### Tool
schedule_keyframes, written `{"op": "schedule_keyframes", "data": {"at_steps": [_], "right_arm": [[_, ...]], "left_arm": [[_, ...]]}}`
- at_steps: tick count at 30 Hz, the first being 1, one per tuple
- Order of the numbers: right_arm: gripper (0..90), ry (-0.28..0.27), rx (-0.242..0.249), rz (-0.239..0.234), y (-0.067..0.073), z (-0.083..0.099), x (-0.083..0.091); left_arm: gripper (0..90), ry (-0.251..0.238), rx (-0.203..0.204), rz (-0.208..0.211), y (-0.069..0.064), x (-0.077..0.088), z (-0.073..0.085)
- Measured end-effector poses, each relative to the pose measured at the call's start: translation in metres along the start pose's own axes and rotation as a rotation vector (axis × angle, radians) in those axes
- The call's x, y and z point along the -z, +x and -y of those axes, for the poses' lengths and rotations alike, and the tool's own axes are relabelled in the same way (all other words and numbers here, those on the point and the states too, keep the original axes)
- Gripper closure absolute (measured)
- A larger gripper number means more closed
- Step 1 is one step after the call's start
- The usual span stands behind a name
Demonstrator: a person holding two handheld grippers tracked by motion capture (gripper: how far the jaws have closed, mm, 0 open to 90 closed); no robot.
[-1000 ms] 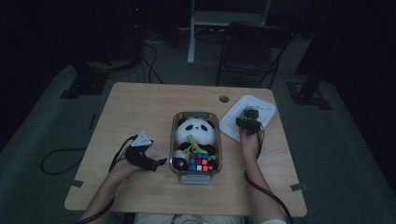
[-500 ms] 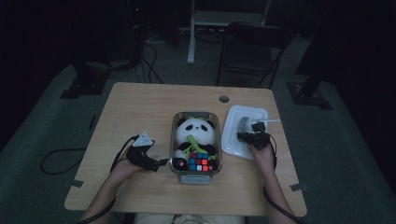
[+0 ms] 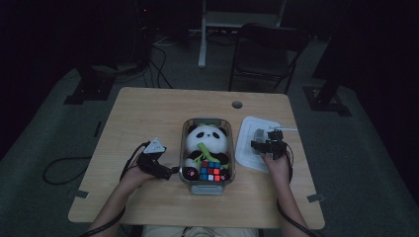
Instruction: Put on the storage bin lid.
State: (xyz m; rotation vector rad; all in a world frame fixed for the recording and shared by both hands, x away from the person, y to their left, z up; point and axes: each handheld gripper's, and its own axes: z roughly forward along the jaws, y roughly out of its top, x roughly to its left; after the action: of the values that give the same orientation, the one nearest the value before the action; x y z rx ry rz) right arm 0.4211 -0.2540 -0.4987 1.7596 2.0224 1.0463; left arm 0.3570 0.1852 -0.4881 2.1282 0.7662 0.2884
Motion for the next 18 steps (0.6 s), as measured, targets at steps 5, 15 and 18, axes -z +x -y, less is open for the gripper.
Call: {"op": "schedule_keyframes", "data": {"at_steps": [5, 15, 18], "right_arm": [[13.6, 0.001, 0.006, 0.039, 0.011, 0.0, -0.009], [42.6, -0.042, 0.031, 0.235, 0.02, 0.002, -0.015], [57.9, -0.06, 0.054, 0.246, 0.019, 0.004, -0.014]], "left_arm": [[0.6, 0.001, -0.009, -0.002, 0.0, -0.002, -0.003], [0.6, -0.011, -0.014, -0.002, -0.001, -0.004, -0.007], [0.6, -0.014, -0.016, -0.002, -0.002, -0.005, -0.008]]}}
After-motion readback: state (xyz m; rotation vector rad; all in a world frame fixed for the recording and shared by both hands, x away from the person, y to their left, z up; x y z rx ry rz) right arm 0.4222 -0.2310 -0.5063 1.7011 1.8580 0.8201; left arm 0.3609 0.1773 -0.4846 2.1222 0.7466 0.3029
